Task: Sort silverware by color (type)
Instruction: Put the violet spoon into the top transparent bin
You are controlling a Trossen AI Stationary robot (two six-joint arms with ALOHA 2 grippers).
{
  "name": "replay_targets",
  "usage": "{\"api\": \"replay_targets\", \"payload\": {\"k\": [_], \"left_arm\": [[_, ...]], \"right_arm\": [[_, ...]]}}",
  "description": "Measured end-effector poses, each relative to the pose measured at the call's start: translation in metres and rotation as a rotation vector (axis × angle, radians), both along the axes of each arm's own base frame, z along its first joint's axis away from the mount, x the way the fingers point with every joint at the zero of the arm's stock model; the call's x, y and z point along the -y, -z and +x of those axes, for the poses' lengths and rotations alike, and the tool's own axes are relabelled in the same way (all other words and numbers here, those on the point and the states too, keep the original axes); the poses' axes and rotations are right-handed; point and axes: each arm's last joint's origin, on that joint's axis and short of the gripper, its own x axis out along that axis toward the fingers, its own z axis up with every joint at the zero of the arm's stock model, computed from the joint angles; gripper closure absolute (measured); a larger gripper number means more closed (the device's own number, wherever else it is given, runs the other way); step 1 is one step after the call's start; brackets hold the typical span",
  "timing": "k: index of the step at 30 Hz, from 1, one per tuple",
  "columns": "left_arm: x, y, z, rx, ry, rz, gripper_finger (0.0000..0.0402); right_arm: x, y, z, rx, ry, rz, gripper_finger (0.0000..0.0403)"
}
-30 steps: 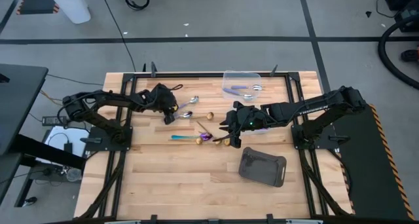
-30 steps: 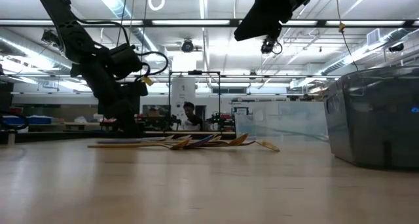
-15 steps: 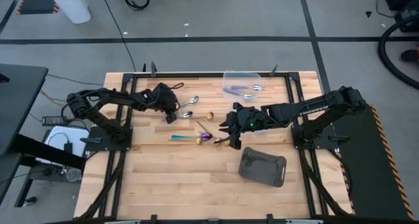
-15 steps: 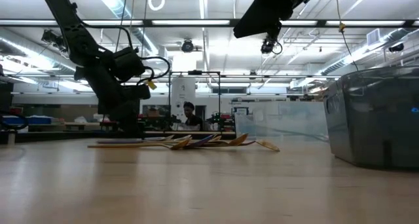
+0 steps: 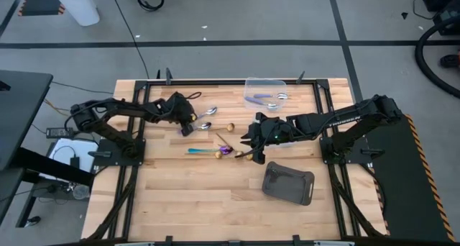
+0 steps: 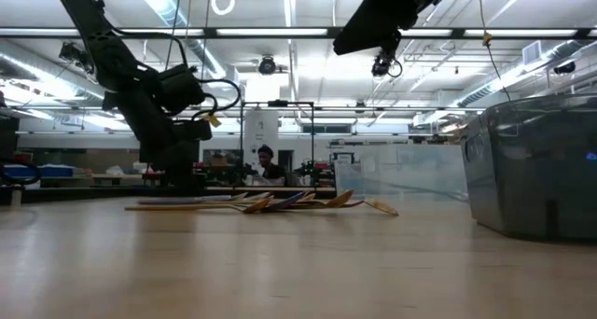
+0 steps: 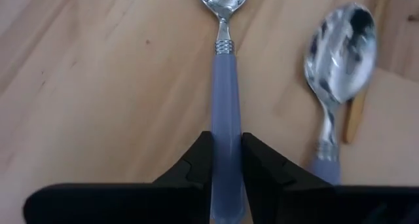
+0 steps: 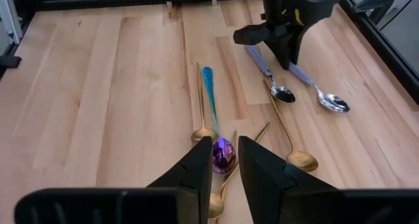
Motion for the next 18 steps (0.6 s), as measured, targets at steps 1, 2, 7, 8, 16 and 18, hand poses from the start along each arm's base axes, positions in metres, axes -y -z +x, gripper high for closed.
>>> {"api": "replay_targets", "payload": {"k": [1,2,7,8,16,18], "left_arm": [[0.002,-0.003,0.0,0.012,0.0,0.003,0.0339],[0.004,-0.005,0.0,0.017,0.002,0.001,0.0339],[0.009,-0.022,0.003,0.102,0.017,0.028,0.0339],[0.011,-0.024,0.004,0.111,0.021,0.031,0.0339],[0.025,-0.034,0.012,0.195,0.009,-0.009,0.0339],[0.03,-0.034,0.016,0.213,0.01,-0.026,0.0339]], "right_arm": [[0.0,0.0,0.0,-0.002,-0.005,-0.009,0.0318],[0.0,0.0,0.0,-0.003,-0.009,-0.021,0.0318],[0.002,0.002,-0.002,-0.041,-0.012,-0.152,0.0318],[0.004,0.003,-0.003,-0.063,0.003,-0.192,0.0318],[0.006,0.023,0.008,-0.168,0.043,-0.394,0.0318],[0.006,0.031,0.012,-0.186,0.051,-0.407,0.0318]]}}
